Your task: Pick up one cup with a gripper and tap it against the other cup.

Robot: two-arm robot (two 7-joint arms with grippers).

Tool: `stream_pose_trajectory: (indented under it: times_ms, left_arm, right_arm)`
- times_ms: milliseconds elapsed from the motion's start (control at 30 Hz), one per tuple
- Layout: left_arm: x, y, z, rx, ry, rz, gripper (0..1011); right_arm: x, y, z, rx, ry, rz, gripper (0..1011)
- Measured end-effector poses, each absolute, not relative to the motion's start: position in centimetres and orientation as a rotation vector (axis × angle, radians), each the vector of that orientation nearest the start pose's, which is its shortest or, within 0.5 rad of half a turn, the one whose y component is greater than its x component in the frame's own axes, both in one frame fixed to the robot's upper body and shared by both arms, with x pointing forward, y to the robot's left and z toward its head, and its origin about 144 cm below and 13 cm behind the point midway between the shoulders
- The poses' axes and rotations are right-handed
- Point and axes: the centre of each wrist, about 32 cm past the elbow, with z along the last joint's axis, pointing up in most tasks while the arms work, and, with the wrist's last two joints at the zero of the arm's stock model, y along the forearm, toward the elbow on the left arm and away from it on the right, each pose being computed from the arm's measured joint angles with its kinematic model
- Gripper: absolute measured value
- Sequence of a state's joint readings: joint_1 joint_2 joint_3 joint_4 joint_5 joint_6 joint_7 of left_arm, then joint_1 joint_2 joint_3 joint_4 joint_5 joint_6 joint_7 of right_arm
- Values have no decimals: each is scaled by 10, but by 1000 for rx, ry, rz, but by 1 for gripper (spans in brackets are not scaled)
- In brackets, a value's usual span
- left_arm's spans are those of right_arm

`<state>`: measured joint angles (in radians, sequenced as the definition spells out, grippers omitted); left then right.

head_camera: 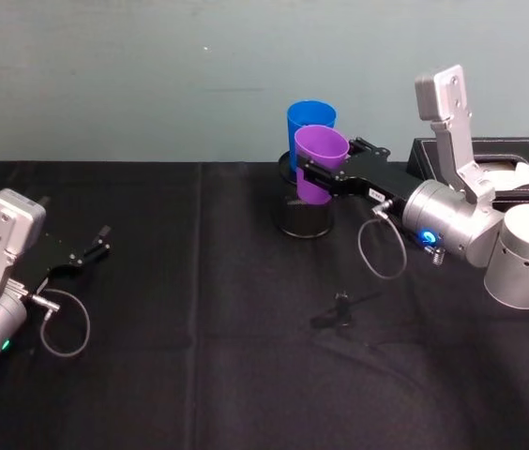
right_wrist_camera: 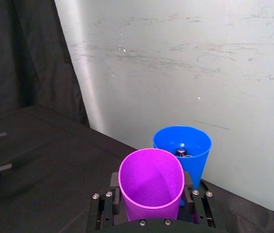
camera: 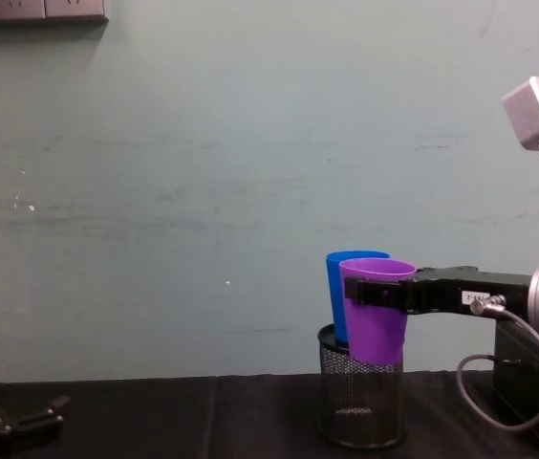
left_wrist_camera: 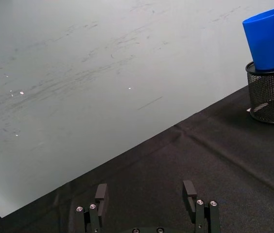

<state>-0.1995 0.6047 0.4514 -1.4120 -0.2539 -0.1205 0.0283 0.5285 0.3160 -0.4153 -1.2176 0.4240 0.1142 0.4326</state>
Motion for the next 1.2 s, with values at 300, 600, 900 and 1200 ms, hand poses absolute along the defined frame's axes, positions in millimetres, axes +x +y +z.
stream_pose_trajectory:
  times_ms: [300,600,900,1200]
  left_arm:
    - [489,310,1140,304,-285,1248,1000]
    - [489,310,1140,304,-285,1248,1000]
    - [489,310,1140,304,-285,1248,1000]
    - [489,310,1140,304,-285,1248,1000]
  right_arm:
    - [588,-236,1213,-78,32,-889,723]
    - [589,-236,1215,-74,35,-897,723]
    - [591,-235,1217,-68,36,-902,723]
    - [597,-234,1220,-67,39,-907,723]
